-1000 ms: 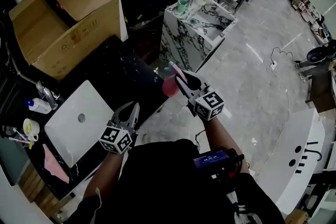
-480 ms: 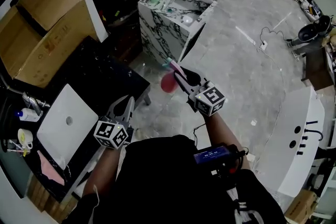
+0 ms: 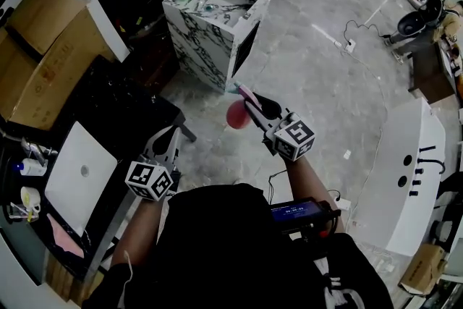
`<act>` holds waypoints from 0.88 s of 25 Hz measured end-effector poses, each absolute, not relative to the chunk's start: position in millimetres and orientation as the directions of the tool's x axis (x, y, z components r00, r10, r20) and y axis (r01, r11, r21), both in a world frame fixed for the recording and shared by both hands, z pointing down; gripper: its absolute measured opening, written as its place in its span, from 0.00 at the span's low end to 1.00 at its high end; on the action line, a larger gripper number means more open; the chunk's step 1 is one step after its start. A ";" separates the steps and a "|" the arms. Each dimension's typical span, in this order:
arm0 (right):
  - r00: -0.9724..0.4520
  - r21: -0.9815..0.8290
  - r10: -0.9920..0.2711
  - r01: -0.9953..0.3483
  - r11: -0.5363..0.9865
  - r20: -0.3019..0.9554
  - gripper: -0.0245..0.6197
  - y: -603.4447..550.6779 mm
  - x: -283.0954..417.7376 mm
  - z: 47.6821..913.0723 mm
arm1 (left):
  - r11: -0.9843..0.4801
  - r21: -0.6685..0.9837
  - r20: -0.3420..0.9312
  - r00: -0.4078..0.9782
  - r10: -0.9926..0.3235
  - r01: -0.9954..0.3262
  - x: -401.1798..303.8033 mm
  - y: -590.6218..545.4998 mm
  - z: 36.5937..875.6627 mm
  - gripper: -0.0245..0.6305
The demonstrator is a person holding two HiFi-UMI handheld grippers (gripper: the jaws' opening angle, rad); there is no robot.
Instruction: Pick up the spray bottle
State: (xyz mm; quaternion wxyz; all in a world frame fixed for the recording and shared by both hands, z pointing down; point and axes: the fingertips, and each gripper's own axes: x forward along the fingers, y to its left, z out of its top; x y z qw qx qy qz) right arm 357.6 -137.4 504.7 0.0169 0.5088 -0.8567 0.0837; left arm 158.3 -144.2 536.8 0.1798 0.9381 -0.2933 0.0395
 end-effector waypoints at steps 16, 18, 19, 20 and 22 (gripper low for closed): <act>-0.457 -0.182 -0.880 -0.883 0.432 0.131 0.20 -62.7 414.0 531.5 | -0.764 0.307 0.247 0.822 -0.513 -0.568 201.3 -82.4 553.3 0.05; -0.467 -0.188 -0.875 -0.878 0.441 0.129 0.20 -59.9 414.1 533.6 | -0.757 0.303 0.256 0.815 -0.521 -0.579 202.4 -76.3 556.0 0.05; -0.474 -0.189 -0.871 -0.874 0.447 0.129 0.20 -58.5 414.2 535.3 | -0.753 0.303 0.258 0.811 -0.525 -0.584 203.1 -73.1 557.1 0.05; -0.482 -0.190 -0.867 -0.870 0.455 0.129 0.20 -57.3 414.0 536.7 | -0.749 0.304 0.257 0.808 -0.530 -0.588 203.9 -70.1 557.2 0.05; -0.502 -0.186 -0.856 -0.859 0.476 0.126 0.20 -55.8 413.7 538.7 | -0.742 0.305 0.253 0.802 -0.542 -0.597 205.3 -65.8 556.6 0.05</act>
